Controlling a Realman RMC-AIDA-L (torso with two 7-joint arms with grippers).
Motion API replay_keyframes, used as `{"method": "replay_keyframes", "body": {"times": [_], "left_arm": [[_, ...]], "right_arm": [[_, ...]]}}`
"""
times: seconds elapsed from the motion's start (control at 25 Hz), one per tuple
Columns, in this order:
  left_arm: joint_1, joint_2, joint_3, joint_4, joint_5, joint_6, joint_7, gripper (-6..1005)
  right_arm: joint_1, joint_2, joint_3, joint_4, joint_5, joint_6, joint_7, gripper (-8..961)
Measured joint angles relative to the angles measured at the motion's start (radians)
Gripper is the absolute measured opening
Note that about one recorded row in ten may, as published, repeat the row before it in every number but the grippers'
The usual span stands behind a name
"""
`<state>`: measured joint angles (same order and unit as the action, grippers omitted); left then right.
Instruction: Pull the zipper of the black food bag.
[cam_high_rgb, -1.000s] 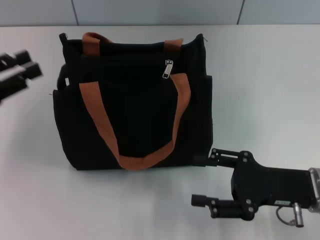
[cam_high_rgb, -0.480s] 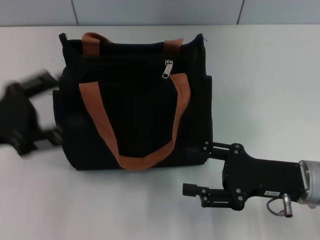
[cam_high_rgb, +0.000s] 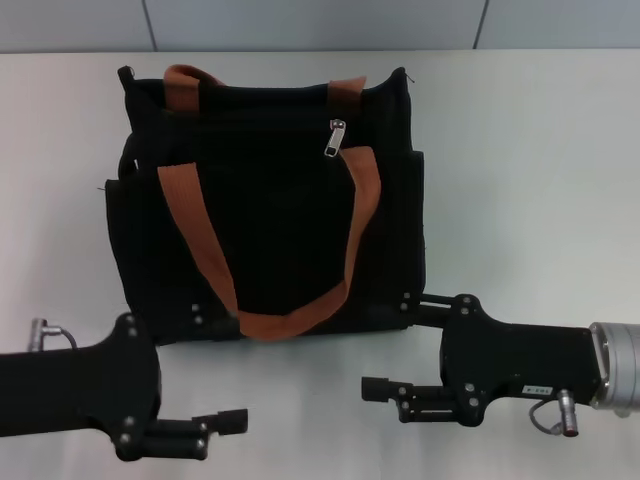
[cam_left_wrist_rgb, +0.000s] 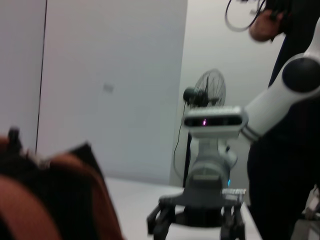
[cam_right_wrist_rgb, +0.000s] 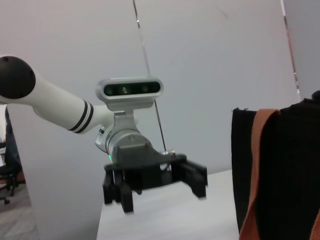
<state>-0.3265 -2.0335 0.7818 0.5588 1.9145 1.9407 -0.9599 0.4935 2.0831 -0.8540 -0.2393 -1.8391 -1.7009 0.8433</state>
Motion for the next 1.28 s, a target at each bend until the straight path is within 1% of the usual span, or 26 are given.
{"method": "replay_keyframes", "body": {"times": [0.04,0.12,0.64,1.28], "left_arm": [[0.003,-0.001,-0.001,-0.017,0.01,-0.028,0.016,829],[0.007,-0.001,-0.001,-0.025,0.011,-0.042,0.031,829],[0.019,0.0,0.0,-0.027,0.011,-0.045,0.035,829],[0.026,0.002,0.001,-0.041,0.01,-0.036,0.035,829]], "right_arm": [[0.005,0.0,-0.007,-0.001,0.0,0.003,-0.003,733],[0.007,0.0,-0.015,-0.001,-0.001,0.005,-0.003,733],[0.012,0.001,-0.042,0.003,-0.003,0.009,-0.002,733],[0.013,0.002,-0.042,0.003,-0.003,0.008,-0.002,733]]}}
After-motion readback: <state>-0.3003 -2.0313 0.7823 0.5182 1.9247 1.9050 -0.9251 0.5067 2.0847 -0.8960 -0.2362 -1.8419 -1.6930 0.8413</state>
